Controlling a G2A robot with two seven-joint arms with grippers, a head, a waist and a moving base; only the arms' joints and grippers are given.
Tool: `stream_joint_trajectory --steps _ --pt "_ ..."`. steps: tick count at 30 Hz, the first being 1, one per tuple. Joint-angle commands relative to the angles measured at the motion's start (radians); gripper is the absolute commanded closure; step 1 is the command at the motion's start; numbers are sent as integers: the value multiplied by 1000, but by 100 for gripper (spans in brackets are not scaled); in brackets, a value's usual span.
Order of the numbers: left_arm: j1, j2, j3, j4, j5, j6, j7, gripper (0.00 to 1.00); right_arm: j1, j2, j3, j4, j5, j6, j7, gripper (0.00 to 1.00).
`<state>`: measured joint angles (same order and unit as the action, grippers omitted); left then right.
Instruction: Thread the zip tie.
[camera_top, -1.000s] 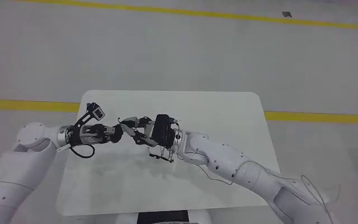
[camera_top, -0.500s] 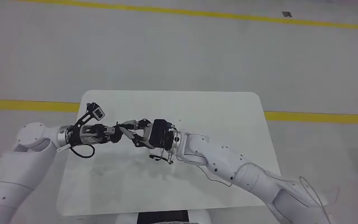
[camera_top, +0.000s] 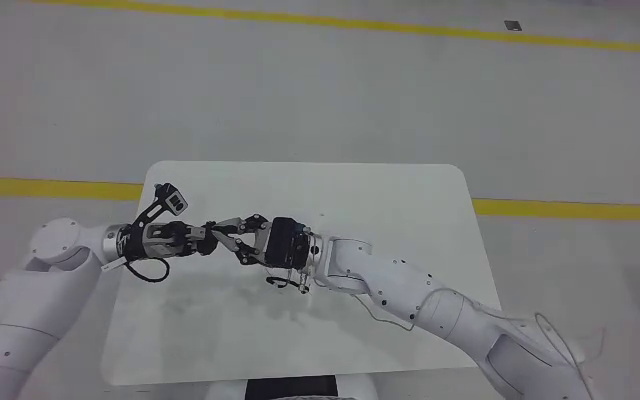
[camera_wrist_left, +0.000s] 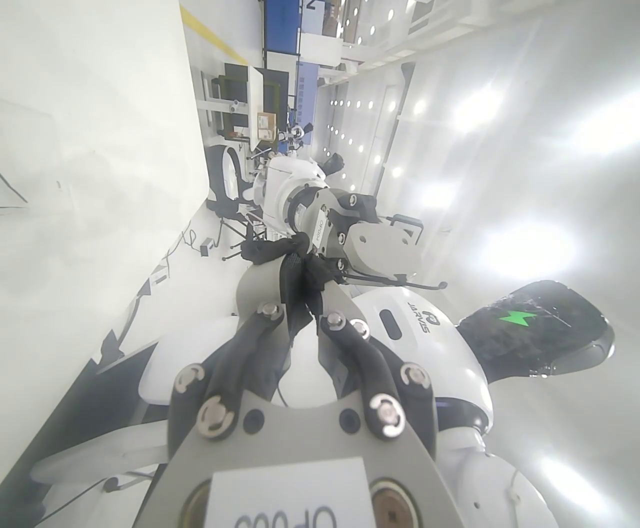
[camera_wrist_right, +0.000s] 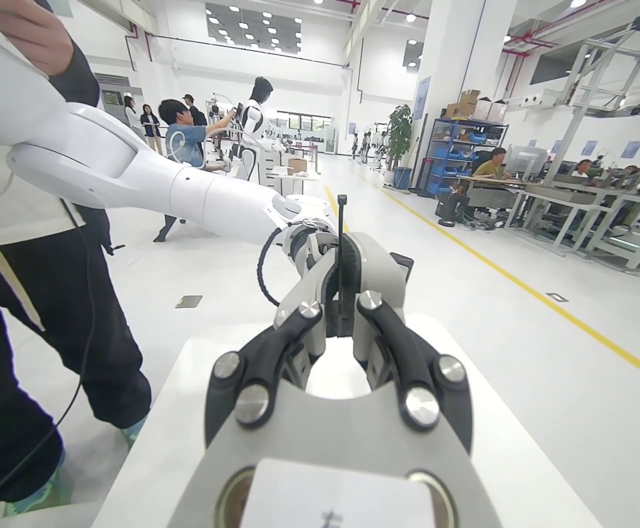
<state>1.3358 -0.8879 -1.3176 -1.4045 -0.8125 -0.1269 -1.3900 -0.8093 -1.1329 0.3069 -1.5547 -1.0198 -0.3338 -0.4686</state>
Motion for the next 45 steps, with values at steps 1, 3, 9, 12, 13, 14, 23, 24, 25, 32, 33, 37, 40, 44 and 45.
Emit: stream_joint_trajectory --steps 1,3,9,12,13,14,23,24,25,32,33,37,40,44,45 --pt "0 0 0 0 0 0 0 100 -12 0 17 -3 -15 0 12 100" --pt "0 0 0 0 0 0 0 100 -22 1 35 -1 -40 -6 19 100" --pt "0 0 0 0 0 0 0 100 -42 -3 59 0 -73 -6 22 100" --pt "0 0 0 0 0 0 0 100 -47 -6 65 1 -81 -6 18 100" --pt "0 0 0 0 0 0 0 100 -48 -6 66 1 -84 -6 15 100" --pt "0 0 0 0 0 0 0 100 -49 -7 68 1 -86 -6 7 100" --pt "0 0 0 0 0 0 0 100 -51 -7 71 9 -96 -6 0 100" --pt "0 0 0 0 0 0 0 100 -51 -7 71 11 -96 -6 -1 100" --pt "0 0 0 0 0 0 0 100 -51 -7 71 11 -96 -6 -2 100" --pt "0 0 0 0 0 0 0 100 -48 -8 66 20 -96 -6 -5 100" --pt "0 0 0 0 0 0 0 100 -48 -8 65 22 -96 -6 -5 100" --pt "0 0 0 0 0 0 0 100 -47 -9 60 26 -93 -6 -8 100" --pt "0 0 0 0 0 0 0 100 -46 -9 58 26 -93 -6 -13 100" --pt "0 0 0 0 0 0 0 100 -45 -8 60 25 -98 -6 -21 100" --pt "0 0 0 0 0 0 0 100 -45 -8 60 25 -99 -6 -22 100"
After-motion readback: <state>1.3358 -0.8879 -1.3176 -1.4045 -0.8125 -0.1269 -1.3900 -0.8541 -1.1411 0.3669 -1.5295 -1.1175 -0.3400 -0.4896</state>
